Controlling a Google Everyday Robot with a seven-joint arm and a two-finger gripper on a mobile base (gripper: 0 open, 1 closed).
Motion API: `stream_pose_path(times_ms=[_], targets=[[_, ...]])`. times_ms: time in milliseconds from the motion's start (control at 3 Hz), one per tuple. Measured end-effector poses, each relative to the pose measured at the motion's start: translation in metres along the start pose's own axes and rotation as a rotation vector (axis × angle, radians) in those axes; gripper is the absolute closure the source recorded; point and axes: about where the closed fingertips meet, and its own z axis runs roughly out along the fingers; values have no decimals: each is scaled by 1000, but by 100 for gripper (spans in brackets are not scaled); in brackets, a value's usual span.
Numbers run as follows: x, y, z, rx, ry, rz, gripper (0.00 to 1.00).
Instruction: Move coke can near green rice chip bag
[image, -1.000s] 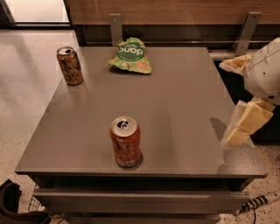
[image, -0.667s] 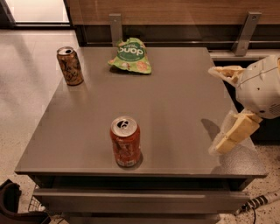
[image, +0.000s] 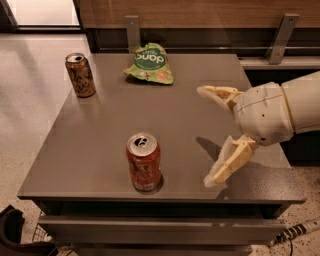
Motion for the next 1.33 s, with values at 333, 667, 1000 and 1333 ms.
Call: stream_pose_path(times_ms=[333,667,1000,1333], targets=[[-1,4,22,-64,-90,26,0],[-2,15,38,-101,-157,68,0],[-6,29,59,-127,-251,126,0],[-7,36,76,-147,-323,160,0]])
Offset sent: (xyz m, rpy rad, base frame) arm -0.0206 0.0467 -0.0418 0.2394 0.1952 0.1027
